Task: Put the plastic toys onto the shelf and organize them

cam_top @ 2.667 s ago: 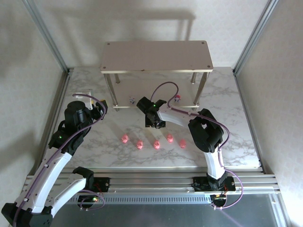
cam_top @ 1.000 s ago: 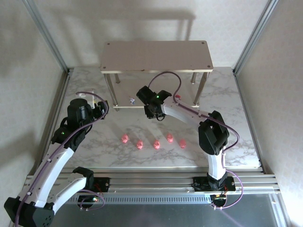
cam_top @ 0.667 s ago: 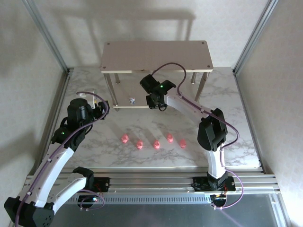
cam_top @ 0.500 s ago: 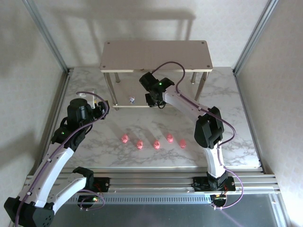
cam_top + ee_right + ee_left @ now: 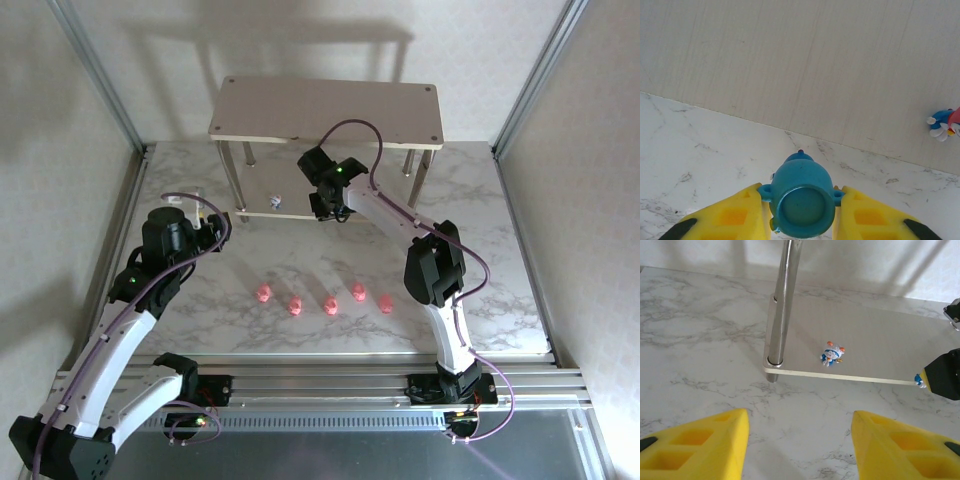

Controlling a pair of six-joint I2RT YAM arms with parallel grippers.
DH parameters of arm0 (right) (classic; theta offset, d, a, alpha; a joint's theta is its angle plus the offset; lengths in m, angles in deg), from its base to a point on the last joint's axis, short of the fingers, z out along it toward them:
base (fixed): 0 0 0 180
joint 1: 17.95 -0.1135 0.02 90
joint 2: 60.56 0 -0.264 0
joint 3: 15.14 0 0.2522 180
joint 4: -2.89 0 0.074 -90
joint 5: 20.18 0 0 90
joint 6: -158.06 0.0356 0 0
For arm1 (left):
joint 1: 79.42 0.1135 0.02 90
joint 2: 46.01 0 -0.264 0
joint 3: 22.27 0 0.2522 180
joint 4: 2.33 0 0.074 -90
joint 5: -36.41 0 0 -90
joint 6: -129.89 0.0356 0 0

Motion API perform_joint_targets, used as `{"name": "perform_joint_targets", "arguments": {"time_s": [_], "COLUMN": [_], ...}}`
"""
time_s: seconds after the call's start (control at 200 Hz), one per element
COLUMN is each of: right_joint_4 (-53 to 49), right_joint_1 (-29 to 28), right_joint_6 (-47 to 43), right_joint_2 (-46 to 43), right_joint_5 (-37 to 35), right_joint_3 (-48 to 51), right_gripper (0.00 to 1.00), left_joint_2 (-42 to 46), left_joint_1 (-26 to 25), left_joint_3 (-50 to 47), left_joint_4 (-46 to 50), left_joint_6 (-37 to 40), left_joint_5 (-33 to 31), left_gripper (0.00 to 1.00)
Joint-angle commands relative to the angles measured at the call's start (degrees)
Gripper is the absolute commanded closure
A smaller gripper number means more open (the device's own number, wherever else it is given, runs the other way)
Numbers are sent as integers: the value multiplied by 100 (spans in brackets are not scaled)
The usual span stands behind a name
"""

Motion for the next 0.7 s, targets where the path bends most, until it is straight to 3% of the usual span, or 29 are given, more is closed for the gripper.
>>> {"name": "perform_joint_targets", "arguments": {"time_s": [0.0,0.696], "right_joint_4": [124,894], "right_joint_1": [107,118], "right_joint_6": [228,1073], "right_joint_2": [34,138], "right_joint_5": [47,-147], "right_joint_3": [142,313], "right_gripper": [82,82], "left_joint_2": [-11,-47], "left_joint_1": [60,69], "left_joint_3": [137,49], "left_joint_4": [11,-96], "left_joint_6": [9,26], "left_joint_5": [99,233], "left_gripper": [44,44]}}
